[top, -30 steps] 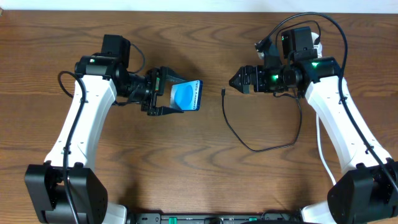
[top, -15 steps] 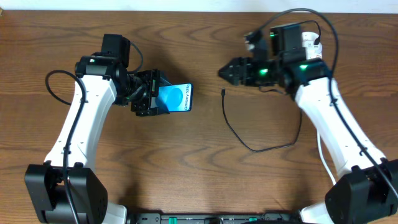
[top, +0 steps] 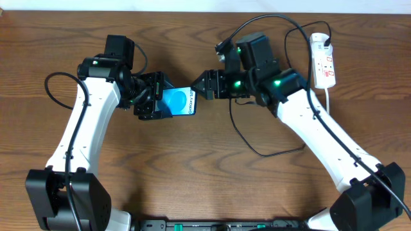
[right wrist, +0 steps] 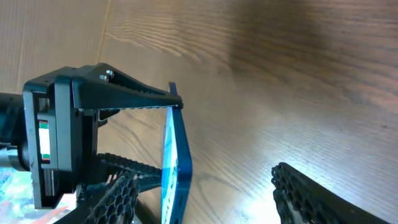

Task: Plug charger to phone and switch on socket
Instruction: 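Reach the right gripper to the phone and grasp its side edge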

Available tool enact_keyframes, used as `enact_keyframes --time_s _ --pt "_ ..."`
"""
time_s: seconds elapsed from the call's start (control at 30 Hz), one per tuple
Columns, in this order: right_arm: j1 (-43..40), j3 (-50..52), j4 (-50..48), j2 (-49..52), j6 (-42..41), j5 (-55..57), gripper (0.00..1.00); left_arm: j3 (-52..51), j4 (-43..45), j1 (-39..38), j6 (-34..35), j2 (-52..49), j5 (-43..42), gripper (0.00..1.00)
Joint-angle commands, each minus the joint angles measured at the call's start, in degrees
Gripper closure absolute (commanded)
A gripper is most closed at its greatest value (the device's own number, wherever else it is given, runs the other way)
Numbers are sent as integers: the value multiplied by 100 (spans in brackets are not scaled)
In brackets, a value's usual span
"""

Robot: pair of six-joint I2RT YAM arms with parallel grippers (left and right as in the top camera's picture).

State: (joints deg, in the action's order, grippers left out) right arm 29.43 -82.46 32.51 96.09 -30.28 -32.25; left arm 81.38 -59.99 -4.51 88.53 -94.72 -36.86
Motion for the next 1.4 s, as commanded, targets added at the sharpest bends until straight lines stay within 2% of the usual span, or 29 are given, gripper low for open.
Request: enact_keyframes --time_s 0.0,0.3,0.47,0.73,0.9,1.3,1.37 --pt "201 -107 -20 98 -358 293 30 144 -15 15 33 118 7 93" --pt "719 -107 -229 363 -595 326 28 136 -85 15 28 118 9 93" --pt "955 -107 -400 553 -848 369 34 136 -142 15 22 118 7 93" --pt "1130 -107 -487 879 -1019 365 41 136 -184 15 -387 118 118 93" --pt "1141 -107 -514 887 -1016 428 45 136 -404 15 -382 118 372 93" --pt "1088 -107 -855 881 -1016 417 57 136 -426 20 -378 118 129 93" --pt "1040 -107 -859 881 -1016 323 56 136 -422 22 -367 118 131 93"
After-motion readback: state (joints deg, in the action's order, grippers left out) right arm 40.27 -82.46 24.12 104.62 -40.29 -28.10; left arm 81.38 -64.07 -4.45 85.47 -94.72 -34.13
